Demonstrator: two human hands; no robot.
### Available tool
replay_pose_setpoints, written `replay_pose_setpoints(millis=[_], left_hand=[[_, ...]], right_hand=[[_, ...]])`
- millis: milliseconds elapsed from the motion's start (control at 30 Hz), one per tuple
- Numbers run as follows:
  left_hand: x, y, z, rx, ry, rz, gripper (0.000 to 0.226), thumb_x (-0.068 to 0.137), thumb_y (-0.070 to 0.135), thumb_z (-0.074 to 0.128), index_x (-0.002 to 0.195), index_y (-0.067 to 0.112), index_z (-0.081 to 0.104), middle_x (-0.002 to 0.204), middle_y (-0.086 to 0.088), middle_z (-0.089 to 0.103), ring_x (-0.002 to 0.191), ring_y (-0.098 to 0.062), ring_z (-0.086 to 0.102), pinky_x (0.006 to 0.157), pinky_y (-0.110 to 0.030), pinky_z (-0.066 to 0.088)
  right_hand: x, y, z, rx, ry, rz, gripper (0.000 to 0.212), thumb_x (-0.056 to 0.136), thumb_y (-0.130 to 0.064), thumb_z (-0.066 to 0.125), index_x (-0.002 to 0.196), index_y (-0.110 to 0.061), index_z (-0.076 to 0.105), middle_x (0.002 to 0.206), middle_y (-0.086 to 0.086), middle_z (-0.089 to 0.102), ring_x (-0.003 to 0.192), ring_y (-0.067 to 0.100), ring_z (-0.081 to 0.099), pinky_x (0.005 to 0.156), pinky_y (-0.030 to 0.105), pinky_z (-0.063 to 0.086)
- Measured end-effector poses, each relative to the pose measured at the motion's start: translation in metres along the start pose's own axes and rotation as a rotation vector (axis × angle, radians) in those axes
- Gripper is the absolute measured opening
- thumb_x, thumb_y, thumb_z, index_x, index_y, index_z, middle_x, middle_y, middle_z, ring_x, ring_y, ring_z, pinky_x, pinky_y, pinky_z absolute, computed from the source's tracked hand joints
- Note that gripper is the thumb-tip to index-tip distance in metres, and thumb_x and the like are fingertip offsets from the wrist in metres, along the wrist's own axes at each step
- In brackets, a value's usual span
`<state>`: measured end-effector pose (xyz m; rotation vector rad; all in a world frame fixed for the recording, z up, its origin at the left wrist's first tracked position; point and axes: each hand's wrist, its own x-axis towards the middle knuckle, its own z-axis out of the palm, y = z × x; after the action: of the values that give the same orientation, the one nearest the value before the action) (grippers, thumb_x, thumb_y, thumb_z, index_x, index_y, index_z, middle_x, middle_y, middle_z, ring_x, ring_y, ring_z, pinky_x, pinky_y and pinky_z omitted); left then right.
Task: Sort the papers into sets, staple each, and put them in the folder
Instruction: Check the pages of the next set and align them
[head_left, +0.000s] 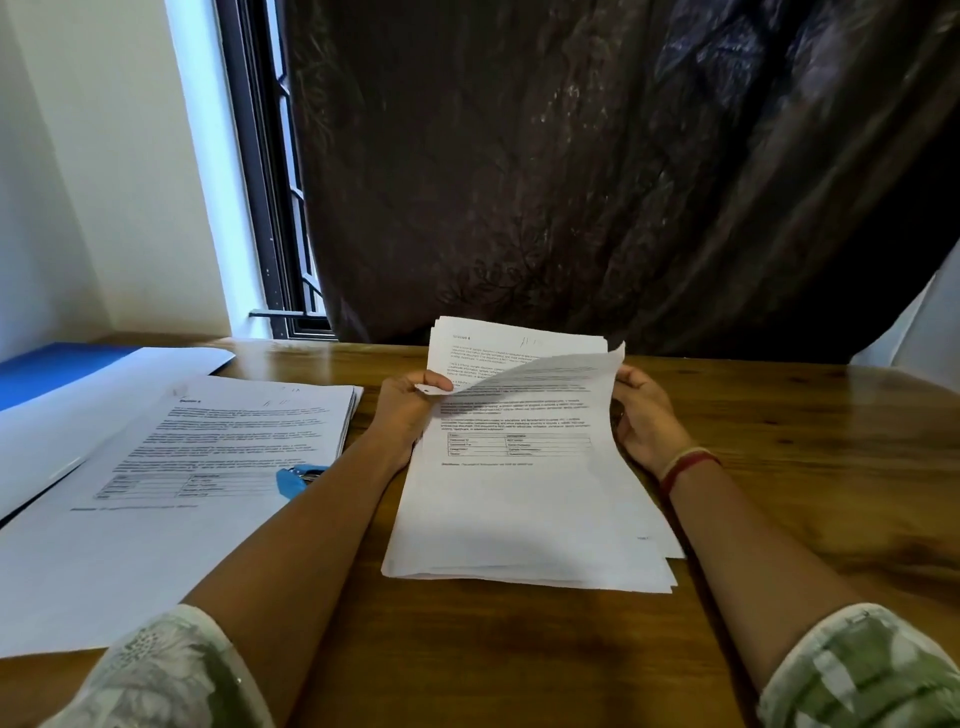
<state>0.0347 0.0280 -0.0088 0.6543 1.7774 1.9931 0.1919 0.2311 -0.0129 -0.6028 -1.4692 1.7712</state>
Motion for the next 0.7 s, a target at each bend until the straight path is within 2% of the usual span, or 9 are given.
replay_pose_setpoints(millis=[67, 200, 300, 367, 433, 467, 567, 633, 700], left_hand=[[0.001, -0.002, 0.001, -0.002, 0.020, 0.015, 0.009, 0.090, 0.002, 0.062, 0.097, 0.006, 0.063, 0.112, -0.013, 0.066, 0.095, -0.029, 0.066, 0.055, -0.021, 0.055], [0.004, -0.007, 0.002, 0.024, 0.057, 0.140, 0.050, 0.086, -0.008, 0.062, 0.132, 0.008, 0.050, 0.126, -0.007, 0.061, 0.095, -0.015, 0.065, 0.057, -0.015, 0.055], [0.008, -0.009, 0.002, 0.073, 0.115, 0.219, 0.054, 0.083, -0.006, 0.066, 0.130, 0.014, 0.051, 0.142, -0.011, 0.048, 0.113, -0.023, 0.061, 0.064, -0.012, 0.054], [0.008, -0.009, 0.004, 0.031, 0.125, 0.242, 0.053, 0.084, -0.008, 0.065, 0.128, 0.019, 0.052, 0.127, -0.011, 0.060, 0.105, -0.017, 0.065, 0.073, -0.018, 0.056], [0.006, -0.009, 0.006, -0.032, 0.113, 0.279, 0.060, 0.083, -0.010, 0.063, 0.137, 0.012, 0.046, 0.095, -0.007, 0.068, 0.080, -0.006, 0.070, 0.071, -0.017, 0.056], [0.006, -0.010, 0.006, -0.032, 0.117, 0.311, 0.057, 0.082, -0.008, 0.065, 0.133, 0.012, 0.050, 0.092, -0.008, 0.068, 0.076, -0.005, 0.070, 0.065, -0.014, 0.055], [0.006, -0.009, 0.006, -0.001, 0.123, 0.395, 0.034, 0.075, -0.001, 0.073, 0.090, 0.030, 0.073, 0.120, -0.020, 0.060, 0.096, -0.024, 0.067, 0.064, -0.014, 0.055], [0.008, -0.009, 0.007, -0.065, 0.119, 0.360, 0.021, 0.076, -0.005, 0.072, 0.089, 0.012, 0.072, 0.123, -0.021, 0.057, 0.097, -0.027, 0.065, 0.062, -0.016, 0.055], [0.010, -0.012, 0.006, -0.094, 0.111, 0.341, 0.012, 0.079, -0.010, 0.068, 0.091, -0.009, 0.067, 0.113, -0.015, 0.060, 0.095, -0.024, 0.064, 0.062, -0.015, 0.054]], right_hand=[[-0.002, 0.000, 0.001, 0.013, 0.021, 0.000, 0.028, 0.088, 0.001, 0.062, 0.112, -0.012, 0.058, 0.099, 0.009, 0.070, 0.085, 0.024, 0.067, 0.064, 0.031, 0.057], [0.000, 0.002, 0.002, -0.010, 0.087, -0.003, 0.040, 0.085, 0.008, 0.063, 0.117, -0.013, 0.052, 0.103, 0.009, 0.068, 0.088, 0.025, 0.068, 0.066, 0.034, 0.057], [0.003, 0.007, 0.003, -0.048, 0.146, -0.016, 0.036, 0.085, 0.004, 0.065, 0.117, -0.009, 0.053, 0.103, 0.010, 0.068, 0.087, 0.026, 0.069, 0.070, 0.037, 0.058], [0.003, 0.007, 0.004, -0.048, 0.184, -0.020, 0.032, 0.086, 0.002, 0.066, 0.113, -0.008, 0.055, 0.102, 0.011, 0.068, 0.083, 0.025, 0.069, 0.067, 0.035, 0.058], [0.002, 0.006, 0.006, -0.061, 0.228, -0.023, 0.023, 0.087, 0.001, 0.065, 0.107, -0.008, 0.056, 0.095, 0.009, 0.068, 0.078, 0.023, 0.067, 0.061, 0.031, 0.056], [0.002, 0.005, 0.007, -0.077, 0.251, -0.024, 0.019, 0.088, 0.000, 0.063, 0.104, -0.008, 0.056, 0.090, 0.007, 0.066, 0.075, 0.022, 0.066, 0.059, 0.029, 0.054], [0.002, 0.008, 0.008, -0.107, 0.281, -0.042, 0.009, 0.091, -0.001, 0.060, 0.096, -0.009, 0.058, 0.085, 0.003, 0.064, 0.074, 0.021, 0.064, 0.056, 0.024, 0.051], [0.001, 0.008, 0.008, -0.078, 0.269, -0.052, 0.008, 0.091, -0.004, 0.061, 0.090, -0.011, 0.060, 0.089, 0.004, 0.067, 0.076, 0.023, 0.067, 0.057, 0.026, 0.053], [0.000, 0.008, 0.007, -0.028, 0.219, -0.048, 0.007, 0.090, -0.009, 0.065, 0.086, -0.014, 0.062, 0.092, 0.005, 0.071, 0.080, 0.027, 0.070, 0.061, 0.031, 0.058]])
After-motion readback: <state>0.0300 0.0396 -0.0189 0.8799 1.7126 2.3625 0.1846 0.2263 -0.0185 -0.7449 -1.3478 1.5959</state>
